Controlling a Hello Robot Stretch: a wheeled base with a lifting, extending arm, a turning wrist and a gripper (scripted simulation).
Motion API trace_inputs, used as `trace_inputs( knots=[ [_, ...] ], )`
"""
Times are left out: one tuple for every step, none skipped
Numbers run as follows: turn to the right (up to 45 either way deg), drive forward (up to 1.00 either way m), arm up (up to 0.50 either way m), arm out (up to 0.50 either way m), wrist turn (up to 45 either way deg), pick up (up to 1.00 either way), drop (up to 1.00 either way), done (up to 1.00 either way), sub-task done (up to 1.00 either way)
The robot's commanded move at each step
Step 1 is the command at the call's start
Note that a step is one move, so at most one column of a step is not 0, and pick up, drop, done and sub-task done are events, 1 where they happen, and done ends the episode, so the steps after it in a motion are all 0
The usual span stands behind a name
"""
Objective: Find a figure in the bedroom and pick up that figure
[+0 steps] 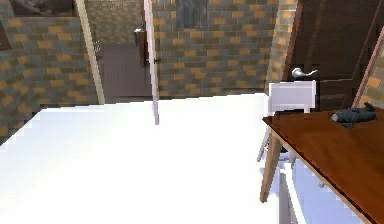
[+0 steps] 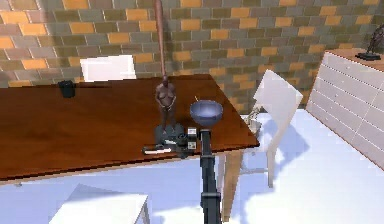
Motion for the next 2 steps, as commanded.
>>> trace_inputs(
  knots=[
    [0.0,0.00,0.10,0.00,0.0,0.00,0.00,0.00,0.00],
    [0.0,0.00,0.00,0.00,0.0,0.00,0.00,1.00,0.00]
  ],
)
